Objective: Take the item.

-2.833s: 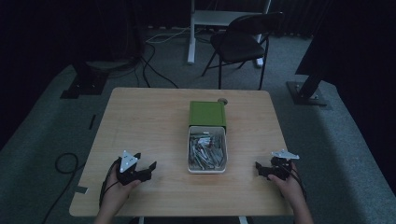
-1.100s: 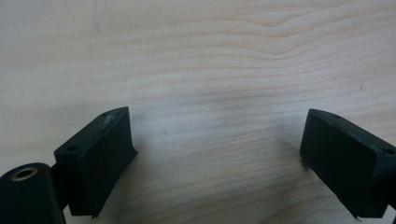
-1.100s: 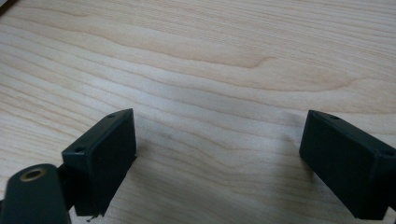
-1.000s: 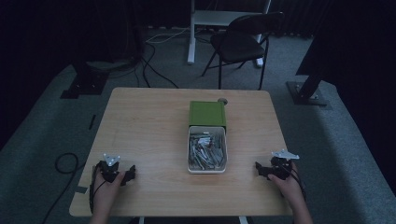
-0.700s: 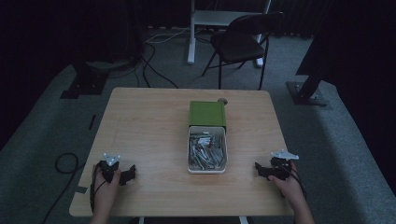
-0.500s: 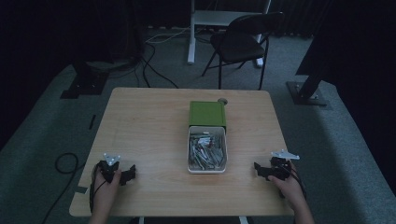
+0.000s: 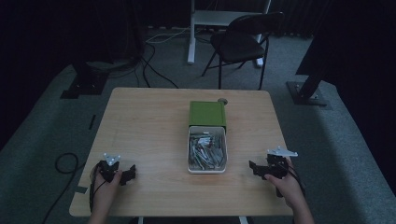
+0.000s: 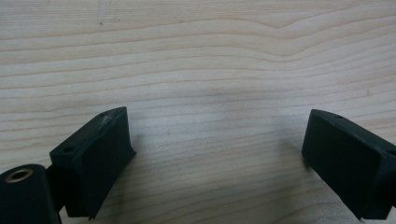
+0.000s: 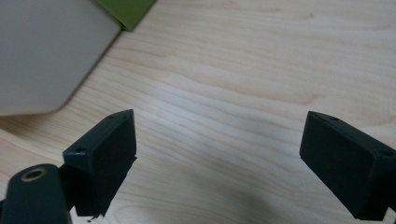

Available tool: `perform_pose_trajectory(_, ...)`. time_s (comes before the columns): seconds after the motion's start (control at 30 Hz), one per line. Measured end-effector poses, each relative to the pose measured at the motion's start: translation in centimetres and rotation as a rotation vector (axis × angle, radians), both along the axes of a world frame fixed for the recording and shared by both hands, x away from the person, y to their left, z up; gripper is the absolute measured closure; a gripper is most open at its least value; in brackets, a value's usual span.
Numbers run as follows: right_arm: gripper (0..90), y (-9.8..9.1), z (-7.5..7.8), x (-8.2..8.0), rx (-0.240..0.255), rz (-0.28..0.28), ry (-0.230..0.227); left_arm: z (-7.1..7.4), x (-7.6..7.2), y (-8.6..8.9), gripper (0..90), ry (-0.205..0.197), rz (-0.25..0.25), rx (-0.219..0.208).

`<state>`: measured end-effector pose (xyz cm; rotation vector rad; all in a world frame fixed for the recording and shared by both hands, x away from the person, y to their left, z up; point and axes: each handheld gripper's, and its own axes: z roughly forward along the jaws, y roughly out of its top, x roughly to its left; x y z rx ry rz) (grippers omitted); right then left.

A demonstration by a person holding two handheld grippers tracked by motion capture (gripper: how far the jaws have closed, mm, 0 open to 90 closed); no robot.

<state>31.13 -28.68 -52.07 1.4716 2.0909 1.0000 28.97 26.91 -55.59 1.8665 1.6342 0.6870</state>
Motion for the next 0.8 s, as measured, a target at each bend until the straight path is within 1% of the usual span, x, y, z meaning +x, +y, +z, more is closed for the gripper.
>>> perform_pose_trajectory(0.1,10.7,0.6,0.8,0.0,0.001,0.012,-0.012,0.0,0.1,-0.1,7.2,0.005,-0.006,0.000)
perform_pose_trajectory(0.13,13.1,0.8,1.1,0.0,0.000,0.016,-0.016,0.0,0.1,-0.1,5.9,0.011,-0.015,0.002)
perform_pose_trajectory(0.17,13.0,1.1,1.3,0.0,-0.001,0.013,-0.018,-0.1,0.2,-0.1,3.5,0.015,-0.020,0.002)
perform_pose_trajectory(0.23,13.0,1.5,1.9,-0.1,-0.004,0.016,-0.027,0.0,0.2,-0.1,3.0,0.015,-0.020,0.001)
perform_pose_trajectory(0.27,13.0,1.5,1.9,-0.1,-0.004,0.016,-0.027,0.0,0.2,-0.1,3.0,0.015,-0.020,0.001)
perform_pose_trajectory(0.37,13.0,2.5,3.1,-0.3,0.006,0.034,-0.057,-0.1,0.2,-0.1,2.9,0.015,-0.020,0.002)
perform_pose_trajectory(0.43,13.0,3.0,3.8,-0.5,0.001,0.047,-0.073,-0.1,0.2,-0.1,2.7,0.016,-0.018,0.001)
perform_pose_trajectory(0.47,13.0,3.0,3.8,-0.5,0.001,0.047,-0.073,-0.1,0.2,-0.1,2.5,0.016,-0.018,0.001)
perform_pose_trajectory(0.5,13.0,3.2,4.2,-0.6,0.001,0.056,-0.081,-0.1,0.2,-0.1,2.5,0.016,-0.018,0.001)
perform_pose_trajectory(0.53,13.1,3.7,5.0,-0.7,0.004,0.070,-0.101,-0.1,0.2,-0.1,2.5,0.016,-0.018,0.001)
perform_pose_trajectory(0.67,13.0,4.8,6.7,-1.0,0.004,0.095,-0.145,-0.1,0.2,-0.1,2.4,0.017,-0.018,0.002)
perform_pose_trajectory(0.7,13.0,4.8,6.7,-1.0,0.004,0.095,-0.145,-0.1,0.2,-0.1,2.3,0.017,-0.018,0.002)
perform_pose_trajectory(0.73,13.5,5.3,7.4,-1.1,0.002,0.106,-0.170,-0.1,0.2,-0.1,2.2,0.018,-0.017,0.002)
perform_pose_trajectory(0.8,14.5,5.9,8.1,-1.2,-0.004,0.125,-0.184,-0.1,0.2,-0.1,2.2,0.018,-0.017,0.002)
